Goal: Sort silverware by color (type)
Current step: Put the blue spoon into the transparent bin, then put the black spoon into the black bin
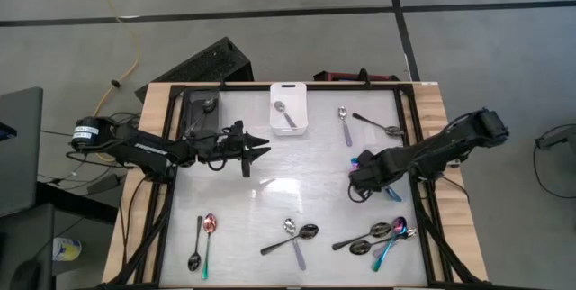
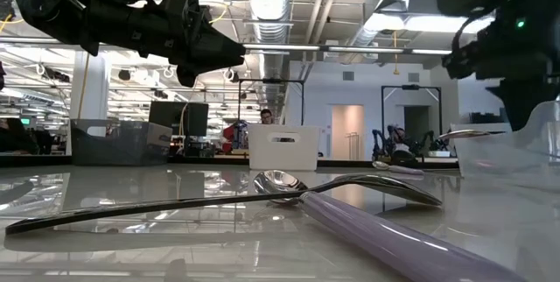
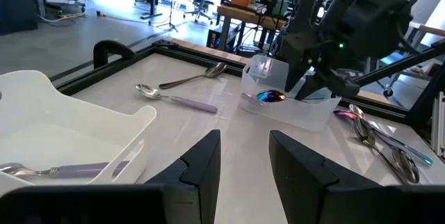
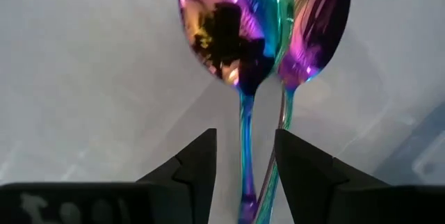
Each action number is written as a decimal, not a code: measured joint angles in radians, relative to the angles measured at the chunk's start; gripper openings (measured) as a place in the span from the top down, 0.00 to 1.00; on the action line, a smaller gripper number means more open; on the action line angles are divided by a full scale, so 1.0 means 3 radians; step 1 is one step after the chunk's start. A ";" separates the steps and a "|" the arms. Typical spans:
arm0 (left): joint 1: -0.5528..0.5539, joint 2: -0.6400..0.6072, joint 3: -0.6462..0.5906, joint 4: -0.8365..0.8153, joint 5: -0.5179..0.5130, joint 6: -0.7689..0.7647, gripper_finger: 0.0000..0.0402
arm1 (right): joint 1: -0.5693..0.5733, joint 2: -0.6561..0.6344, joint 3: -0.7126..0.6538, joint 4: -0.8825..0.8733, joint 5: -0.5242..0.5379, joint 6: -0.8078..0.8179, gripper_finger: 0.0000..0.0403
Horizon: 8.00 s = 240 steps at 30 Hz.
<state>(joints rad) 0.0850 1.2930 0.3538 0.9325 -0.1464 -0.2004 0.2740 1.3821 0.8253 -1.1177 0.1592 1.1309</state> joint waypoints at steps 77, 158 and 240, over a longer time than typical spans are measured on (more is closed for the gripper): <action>0.0000 0.0000 0.0000 -0.0074 0.0010 0.0017 0.73 | -0.2290 -0.1361 -0.0462 -0.0113 -0.1992 -0.1792 0.84; -0.2084 0.1715 0.2401 -0.2892 -0.0073 -0.0981 0.73 | -0.0104 -0.0391 -0.0042 0.2847 -0.0999 -0.2151 0.58; -0.1851 0.0348 0.0153 0.0354 -0.0515 -0.0891 1.00 | 0.0524 0.0408 0.0191 0.5313 0.0779 -0.5898 0.58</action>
<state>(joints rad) -0.4702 1.3975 0.3996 1.0386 -0.3008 -0.4677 0.4313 1.5045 0.8827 0.4761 0.3929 -0.6384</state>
